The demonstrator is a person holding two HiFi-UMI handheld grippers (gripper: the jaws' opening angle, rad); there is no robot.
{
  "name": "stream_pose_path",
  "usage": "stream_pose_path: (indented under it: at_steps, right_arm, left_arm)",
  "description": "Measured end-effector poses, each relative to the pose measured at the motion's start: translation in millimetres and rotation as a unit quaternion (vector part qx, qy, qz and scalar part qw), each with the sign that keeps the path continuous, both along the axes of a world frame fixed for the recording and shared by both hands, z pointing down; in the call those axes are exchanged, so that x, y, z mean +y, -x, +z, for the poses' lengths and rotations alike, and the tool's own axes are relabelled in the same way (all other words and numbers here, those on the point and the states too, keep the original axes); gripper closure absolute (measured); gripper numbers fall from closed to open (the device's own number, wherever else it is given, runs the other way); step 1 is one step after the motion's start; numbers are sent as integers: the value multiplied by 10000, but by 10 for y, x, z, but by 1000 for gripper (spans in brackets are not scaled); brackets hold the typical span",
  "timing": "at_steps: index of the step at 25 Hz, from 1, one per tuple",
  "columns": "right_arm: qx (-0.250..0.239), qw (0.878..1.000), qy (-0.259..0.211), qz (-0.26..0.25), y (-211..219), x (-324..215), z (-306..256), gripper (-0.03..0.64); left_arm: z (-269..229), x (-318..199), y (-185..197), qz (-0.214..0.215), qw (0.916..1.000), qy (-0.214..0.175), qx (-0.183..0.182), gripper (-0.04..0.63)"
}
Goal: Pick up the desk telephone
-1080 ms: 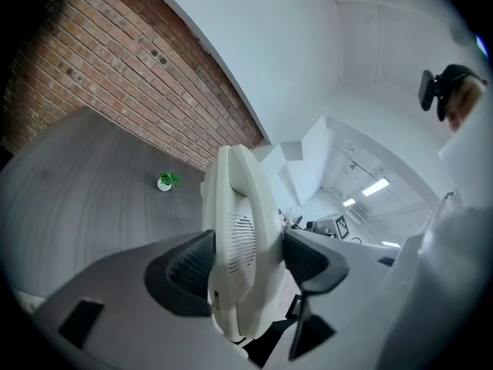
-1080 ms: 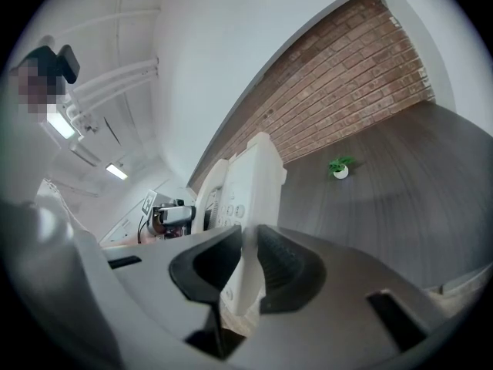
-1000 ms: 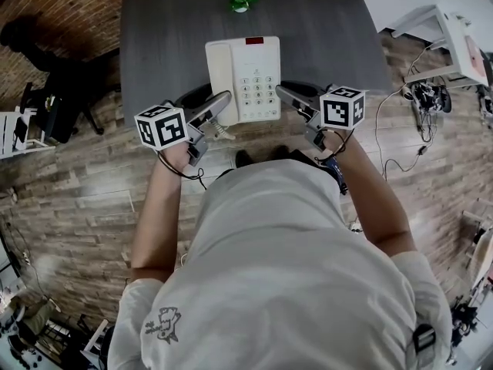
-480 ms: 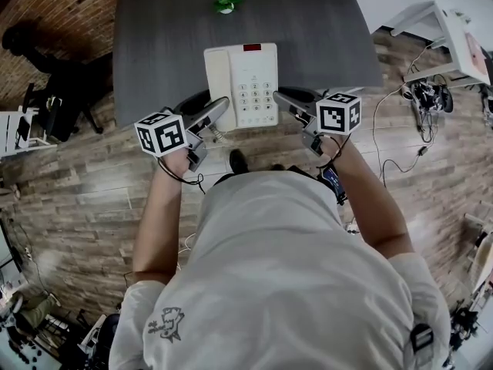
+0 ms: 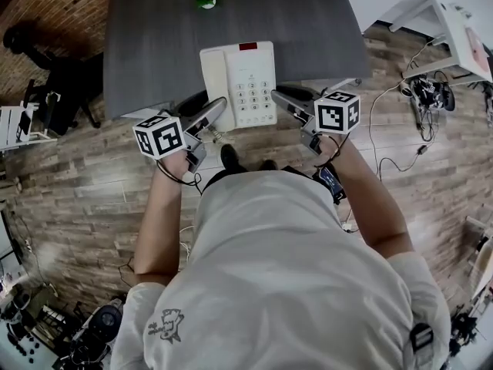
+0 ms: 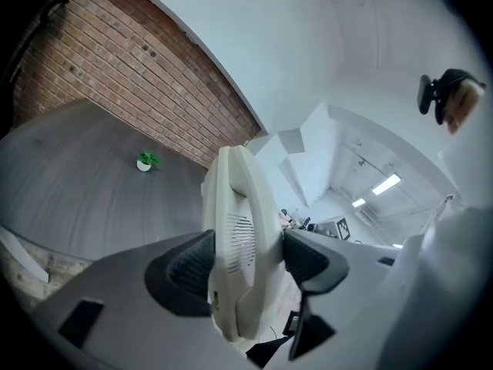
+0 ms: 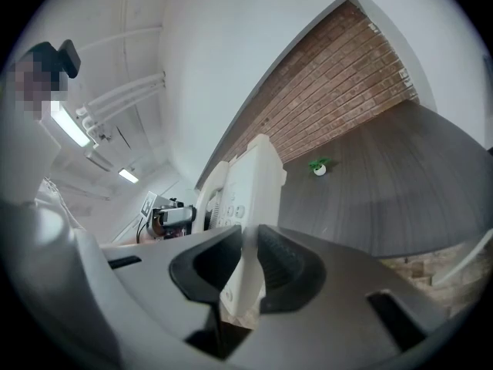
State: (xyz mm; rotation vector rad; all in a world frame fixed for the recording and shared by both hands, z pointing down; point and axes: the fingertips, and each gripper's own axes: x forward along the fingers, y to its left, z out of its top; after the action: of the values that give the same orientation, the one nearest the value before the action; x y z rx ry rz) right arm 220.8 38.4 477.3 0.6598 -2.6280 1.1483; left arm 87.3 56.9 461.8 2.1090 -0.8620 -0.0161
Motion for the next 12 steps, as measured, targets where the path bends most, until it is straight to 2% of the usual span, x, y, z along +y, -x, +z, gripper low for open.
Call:
stream_pose_path:
  at_steps: [2,4,12]
  right_arm:
    - [-69,10000,-28,-35,-372,154,33,543]
    - [-106,9999,-48,-70,-580,258,39,544]
    - [-201,9996,28,-191,-753,591,136,543]
  left_arm:
    - [6,158,-372,-36,9999,-56,-82,296]
    - [1,265,-583,-68,9999,-93,-124,298]
    - [76,628,-763,-257,9995,-32,-204,298]
